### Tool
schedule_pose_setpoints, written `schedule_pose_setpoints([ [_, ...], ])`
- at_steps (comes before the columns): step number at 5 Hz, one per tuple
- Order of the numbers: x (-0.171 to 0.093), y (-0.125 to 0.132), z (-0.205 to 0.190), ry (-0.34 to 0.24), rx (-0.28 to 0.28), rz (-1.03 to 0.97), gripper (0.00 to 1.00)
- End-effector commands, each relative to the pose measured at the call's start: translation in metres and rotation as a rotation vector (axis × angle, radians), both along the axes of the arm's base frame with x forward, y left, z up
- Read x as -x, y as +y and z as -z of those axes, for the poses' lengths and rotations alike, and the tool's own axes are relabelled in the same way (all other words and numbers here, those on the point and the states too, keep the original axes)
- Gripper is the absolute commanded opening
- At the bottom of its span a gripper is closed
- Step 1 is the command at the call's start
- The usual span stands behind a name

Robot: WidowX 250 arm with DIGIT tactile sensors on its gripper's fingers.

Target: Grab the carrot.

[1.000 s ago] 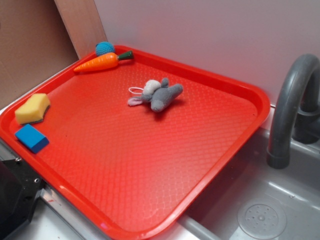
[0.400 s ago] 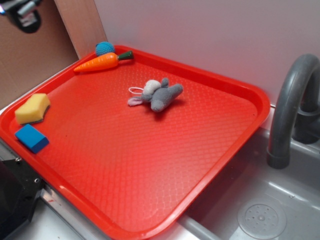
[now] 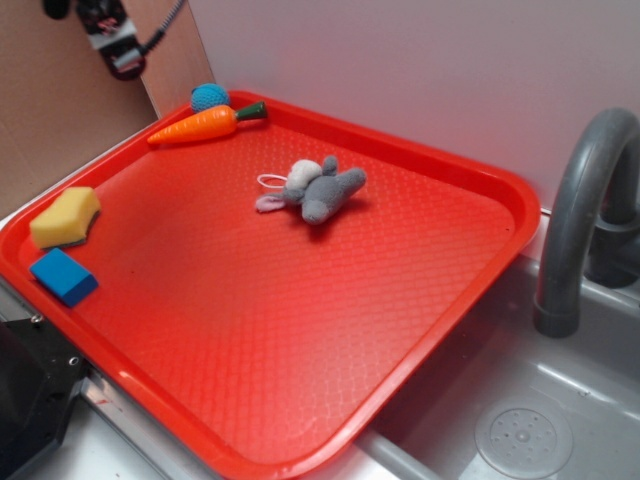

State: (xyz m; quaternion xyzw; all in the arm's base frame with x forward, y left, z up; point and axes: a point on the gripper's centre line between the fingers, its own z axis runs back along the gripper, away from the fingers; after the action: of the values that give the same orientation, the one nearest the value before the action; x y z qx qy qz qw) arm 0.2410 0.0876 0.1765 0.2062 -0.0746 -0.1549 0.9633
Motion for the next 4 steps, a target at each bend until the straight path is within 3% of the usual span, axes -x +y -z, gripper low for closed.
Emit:
schedule_pose_setpoints([
  [1,-0.037,0.057,0.048,0.116,-0.030,-0.067,1.00],
  [2,-0.036,0.076,0.075,0.184,-0.037,-0.134,1.00],
  [4,-0.024,0.092,0.098,0.234,-0.045,-0.180,1.00],
])
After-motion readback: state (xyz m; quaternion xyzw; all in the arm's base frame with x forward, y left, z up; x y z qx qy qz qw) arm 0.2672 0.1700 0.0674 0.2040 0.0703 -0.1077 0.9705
